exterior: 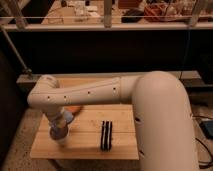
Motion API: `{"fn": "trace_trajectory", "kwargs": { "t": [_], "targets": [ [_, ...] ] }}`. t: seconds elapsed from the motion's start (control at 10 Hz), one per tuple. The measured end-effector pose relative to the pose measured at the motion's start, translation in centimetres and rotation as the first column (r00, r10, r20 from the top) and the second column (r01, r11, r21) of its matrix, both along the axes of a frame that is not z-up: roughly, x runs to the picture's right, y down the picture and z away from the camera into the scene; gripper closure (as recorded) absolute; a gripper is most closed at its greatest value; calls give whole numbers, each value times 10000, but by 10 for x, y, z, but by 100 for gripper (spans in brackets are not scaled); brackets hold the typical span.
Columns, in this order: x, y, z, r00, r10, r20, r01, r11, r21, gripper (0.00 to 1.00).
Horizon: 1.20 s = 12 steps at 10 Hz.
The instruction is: Place the white sponge in the ceramic cup
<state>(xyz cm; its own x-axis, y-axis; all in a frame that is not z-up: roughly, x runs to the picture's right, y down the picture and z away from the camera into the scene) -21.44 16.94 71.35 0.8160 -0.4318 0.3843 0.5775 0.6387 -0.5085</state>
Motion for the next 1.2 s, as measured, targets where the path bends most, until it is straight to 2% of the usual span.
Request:
{"fn": "trace_trajectory", "kwargs": {
  "t": [1.2],
  "targets": [
    [-10, 10, -7, 9999, -126, 19, 126, 9999, -1, 89]
  ]
}}
